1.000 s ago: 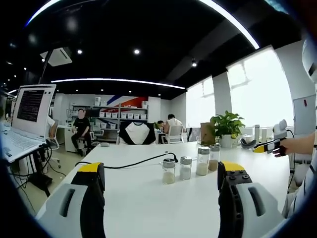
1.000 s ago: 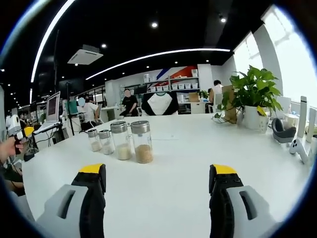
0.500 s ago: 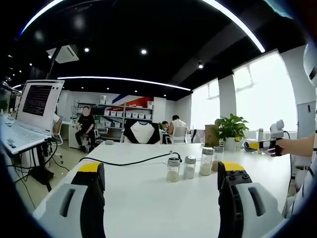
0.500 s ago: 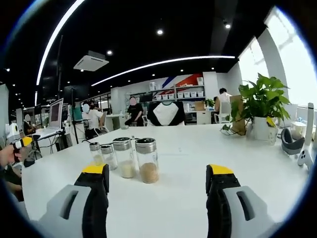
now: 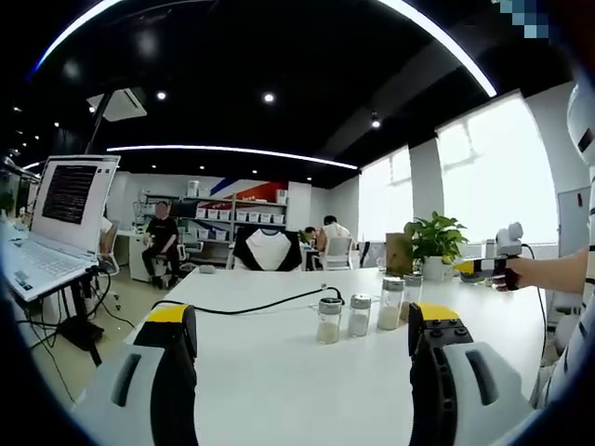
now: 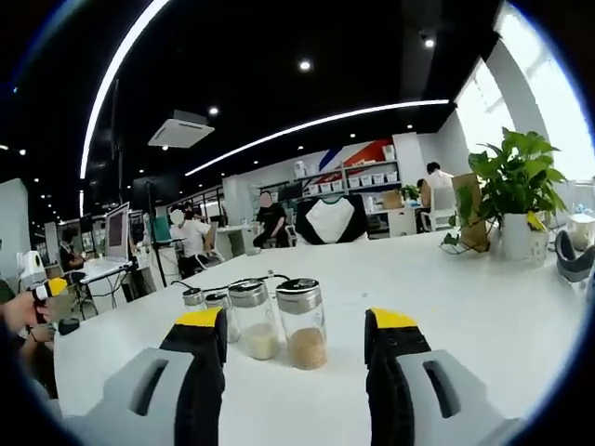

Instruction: Rotate the seasoning bottle until the label or dispensing opening points toward the visible target arrow and the bottle remains upright within the marked orientation range

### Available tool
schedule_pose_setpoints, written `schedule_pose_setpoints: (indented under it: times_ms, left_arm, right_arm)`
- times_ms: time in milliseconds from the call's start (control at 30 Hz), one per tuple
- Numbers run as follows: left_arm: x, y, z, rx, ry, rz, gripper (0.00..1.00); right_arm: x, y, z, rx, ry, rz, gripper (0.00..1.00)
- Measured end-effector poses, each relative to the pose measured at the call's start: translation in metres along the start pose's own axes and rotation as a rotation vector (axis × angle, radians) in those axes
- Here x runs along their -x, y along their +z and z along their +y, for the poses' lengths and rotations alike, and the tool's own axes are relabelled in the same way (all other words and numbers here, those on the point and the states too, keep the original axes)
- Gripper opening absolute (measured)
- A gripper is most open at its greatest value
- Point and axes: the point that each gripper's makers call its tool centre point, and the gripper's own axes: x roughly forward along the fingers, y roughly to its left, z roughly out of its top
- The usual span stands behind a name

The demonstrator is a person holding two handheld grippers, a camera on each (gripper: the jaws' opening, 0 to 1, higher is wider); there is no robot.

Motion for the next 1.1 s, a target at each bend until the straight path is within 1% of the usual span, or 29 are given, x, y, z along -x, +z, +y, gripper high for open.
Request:
schedule_pose_setpoints:
  times_ms: [33,67,100,133,267,367,500,600,733,833,933,1100]
  left_arm:
    - [0.0,0.0,0.0,-0.007,0.0,0.003,1.0]
    - [0.001,-0.001,0.0,-0.01,-0.001,0.004,1.0]
    - [0.001,-0.001,0.0,-0.011,-0.001,0.004,1.0]
    - [0.002,-0.001,0.0,-0.01,0.0,0.005,1.0]
    - [0.004,-0.003,0.002,-0.01,0.011,0.007,1.0]
    - [0.005,-0.003,0.002,-0.007,0.012,0.005,1.0]
    - [0.004,-0.004,0.001,-0.013,0.01,0.008,1.0]
    - [0.003,-0.005,0.001,-0.006,0.01,0.013,1.0]
    - [0.002,-0.008,0.0,0.0,0.006,0.023,1.0]
    - [0.002,-0.009,-0.001,0.004,0.006,0.027,1.0]
    - [0.003,-0.008,0.001,0.009,0.01,0.026,1.0]
    - [0.005,-0.006,0.004,0.005,0.017,0.021,1.0]
  right_arm:
    - [-0.003,0.0,-0.001,0.013,-0.01,0.002,0.53]
    - [-0.005,-0.001,-0.003,0.032,-0.021,0.006,0.54]
    - [-0.008,0.0,-0.005,0.071,-0.035,0.008,0.56]
    - [-0.011,0.001,-0.005,0.075,-0.035,0.002,0.57]
    - [-0.02,0.005,-0.008,0.072,-0.039,-0.01,0.55]
    - [-0.027,0.007,-0.012,0.08,-0.059,-0.006,0.55]
    - [-0.034,0.008,-0.017,0.062,-0.069,-0.006,0.55]
    - [-0.039,0.006,-0.016,0.053,-0.063,0.0,0.55]
    - [-0.047,0.006,-0.014,0.073,-0.053,-0.002,0.53]
    - [-0.055,0.005,-0.01,0.074,-0.032,0.003,0.53]
    - [-0.064,0.0,-0.01,0.097,-0.03,0.023,0.53]
    - [-0.072,-0.003,-0.009,0.124,-0.031,0.033,0.51]
